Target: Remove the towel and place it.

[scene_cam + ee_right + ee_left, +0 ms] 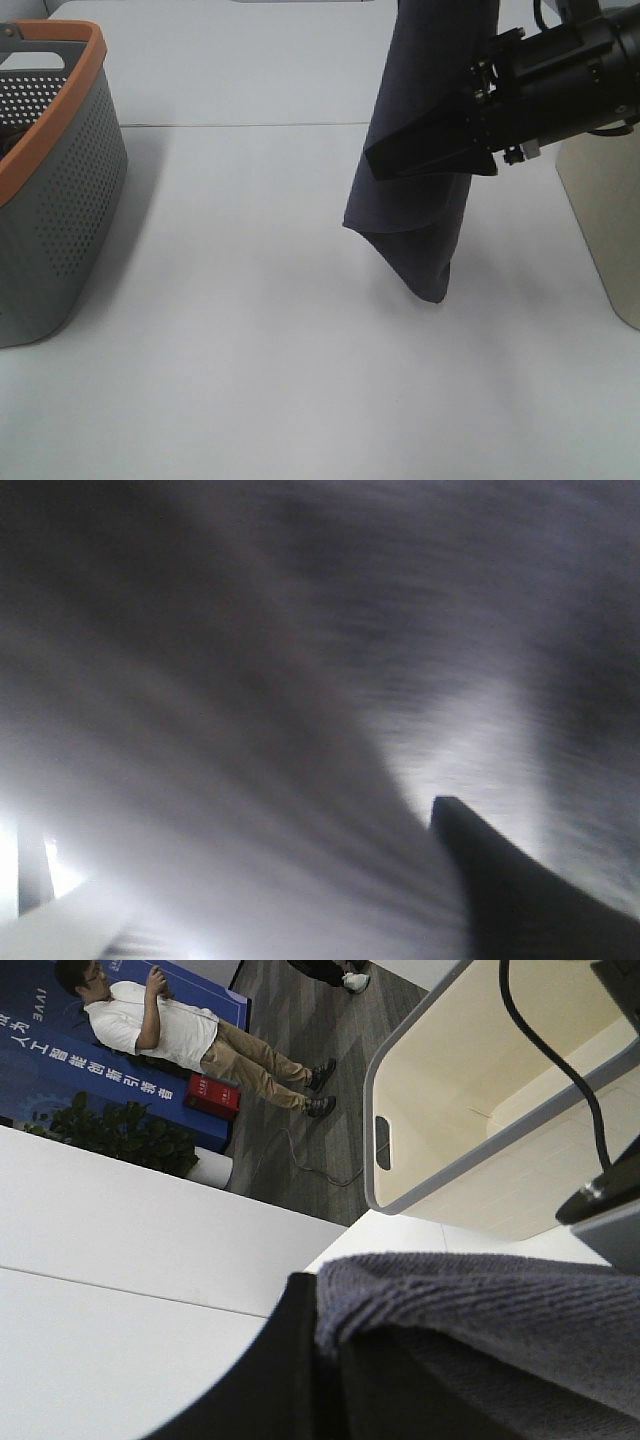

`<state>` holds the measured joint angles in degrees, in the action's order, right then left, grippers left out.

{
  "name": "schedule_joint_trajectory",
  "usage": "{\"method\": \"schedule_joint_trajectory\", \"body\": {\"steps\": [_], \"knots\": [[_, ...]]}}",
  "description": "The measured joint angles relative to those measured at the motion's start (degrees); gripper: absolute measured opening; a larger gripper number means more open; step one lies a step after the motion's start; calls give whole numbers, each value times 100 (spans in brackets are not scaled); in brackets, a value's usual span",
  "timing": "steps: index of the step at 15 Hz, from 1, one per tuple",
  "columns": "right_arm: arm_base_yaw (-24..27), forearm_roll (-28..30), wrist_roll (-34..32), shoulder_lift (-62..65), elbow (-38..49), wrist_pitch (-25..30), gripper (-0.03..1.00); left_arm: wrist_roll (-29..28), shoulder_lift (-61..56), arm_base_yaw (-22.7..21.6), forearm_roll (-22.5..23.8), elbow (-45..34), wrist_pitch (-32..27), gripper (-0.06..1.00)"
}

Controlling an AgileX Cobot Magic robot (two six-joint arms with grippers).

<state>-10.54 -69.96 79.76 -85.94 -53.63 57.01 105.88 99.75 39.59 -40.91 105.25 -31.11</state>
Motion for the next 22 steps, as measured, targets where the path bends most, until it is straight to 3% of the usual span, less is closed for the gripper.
{"method": "schedule_joint_trajectory", "body": {"steps": [6,10,14,16,18,21,22], "knots": [[0,842,-1089,900,0,103,51,-218,74,-126,23,0,0,0],[0,1175,-1621,1157,0,653,43,-223,74,-126,103,0,-6,0],[0,2051,-2366,1432,0,745,42,-223,80,-126,149,0,-11,0],[0,1971,-2395,1490,0,424,38,-223,80,-126,155,0,-11,0],[-6,1593,-2235,1404,0,-350,31,-223,80,-126,155,0,-11,0],[-6,1238,-1851,791,0,-1650,31,-246,80,-126,155,0,-11,0],[-6,1238,-1811,688,0,-1742,31,-264,80,-126,155,0,-17,0]]}}
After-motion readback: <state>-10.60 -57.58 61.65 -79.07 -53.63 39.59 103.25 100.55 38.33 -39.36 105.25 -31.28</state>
